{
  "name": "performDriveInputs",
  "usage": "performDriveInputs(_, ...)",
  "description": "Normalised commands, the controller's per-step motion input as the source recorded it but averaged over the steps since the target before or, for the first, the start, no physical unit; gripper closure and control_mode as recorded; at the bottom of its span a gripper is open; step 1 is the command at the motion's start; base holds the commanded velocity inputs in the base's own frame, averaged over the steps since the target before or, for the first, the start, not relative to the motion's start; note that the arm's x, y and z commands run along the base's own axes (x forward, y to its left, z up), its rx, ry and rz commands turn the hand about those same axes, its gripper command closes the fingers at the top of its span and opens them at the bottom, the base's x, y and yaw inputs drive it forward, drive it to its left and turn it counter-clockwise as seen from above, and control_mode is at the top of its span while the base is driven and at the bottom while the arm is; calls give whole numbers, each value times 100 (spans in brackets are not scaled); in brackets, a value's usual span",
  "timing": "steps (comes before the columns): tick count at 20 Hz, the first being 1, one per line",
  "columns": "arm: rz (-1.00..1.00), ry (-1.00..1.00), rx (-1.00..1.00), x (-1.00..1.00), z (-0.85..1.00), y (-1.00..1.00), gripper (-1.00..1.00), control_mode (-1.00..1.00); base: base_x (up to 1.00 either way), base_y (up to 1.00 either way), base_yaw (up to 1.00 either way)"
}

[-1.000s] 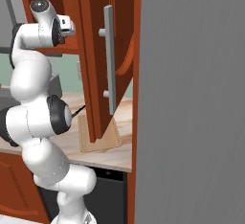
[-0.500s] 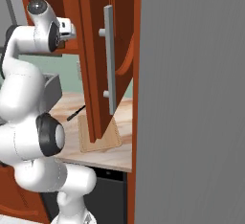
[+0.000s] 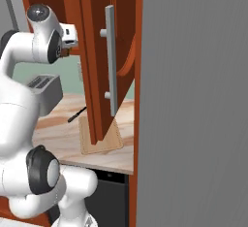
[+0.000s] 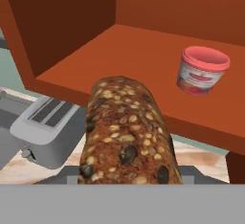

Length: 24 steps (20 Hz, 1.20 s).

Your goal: Pick the bread, place it on the cutting board, pick the jam, place it on the counter, and close the cabinet.

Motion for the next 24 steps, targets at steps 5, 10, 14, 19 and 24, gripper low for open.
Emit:
performDriveInputs(5,0,0,0,-76,0,-47,100,-100,0,0,0)
performDriveInputs(10,0,0,0,-69,-2,-38,100,-100,0,0,0)
performDriveInputs(14,0,1,0,-58,-14,-21,100,-100,0,0,0)
performDriveInputs(19,0,1,0,-49,-27,-12,100,-100,0,0,0)
performDriveInputs(24,-4,2,-3,-29,-36,0,100,-100,0,0,0)
